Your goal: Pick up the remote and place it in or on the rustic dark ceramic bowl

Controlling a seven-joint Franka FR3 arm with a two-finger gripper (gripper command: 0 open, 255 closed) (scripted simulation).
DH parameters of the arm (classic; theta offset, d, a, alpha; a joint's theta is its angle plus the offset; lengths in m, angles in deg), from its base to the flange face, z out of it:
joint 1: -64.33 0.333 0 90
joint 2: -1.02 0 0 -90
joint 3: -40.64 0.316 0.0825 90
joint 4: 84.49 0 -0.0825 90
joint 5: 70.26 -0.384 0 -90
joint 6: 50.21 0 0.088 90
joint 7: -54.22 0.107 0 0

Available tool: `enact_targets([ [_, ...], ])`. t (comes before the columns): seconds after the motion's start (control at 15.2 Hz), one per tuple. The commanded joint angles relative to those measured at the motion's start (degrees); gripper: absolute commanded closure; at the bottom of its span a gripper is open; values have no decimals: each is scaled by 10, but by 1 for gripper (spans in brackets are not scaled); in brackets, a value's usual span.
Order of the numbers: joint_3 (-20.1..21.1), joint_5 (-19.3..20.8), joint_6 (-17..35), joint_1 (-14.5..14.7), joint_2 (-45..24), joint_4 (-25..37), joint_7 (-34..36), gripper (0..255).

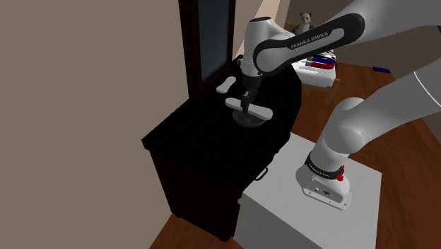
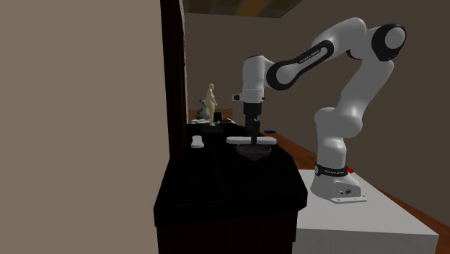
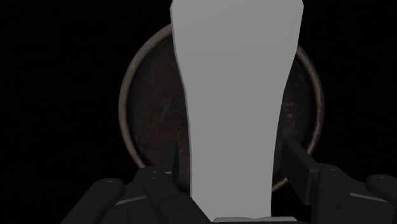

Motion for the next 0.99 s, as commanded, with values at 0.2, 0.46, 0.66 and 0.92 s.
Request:
enact_targets([
  [0.2,0,0,1,0,0,0,0,255],
  [0.46,0,0,1,0,0,0,0,0],
  [0.66,-1,0,-22,0,8,14,0,0],
  [0.92,-2,1,-82,0,26,56,0,0],
])
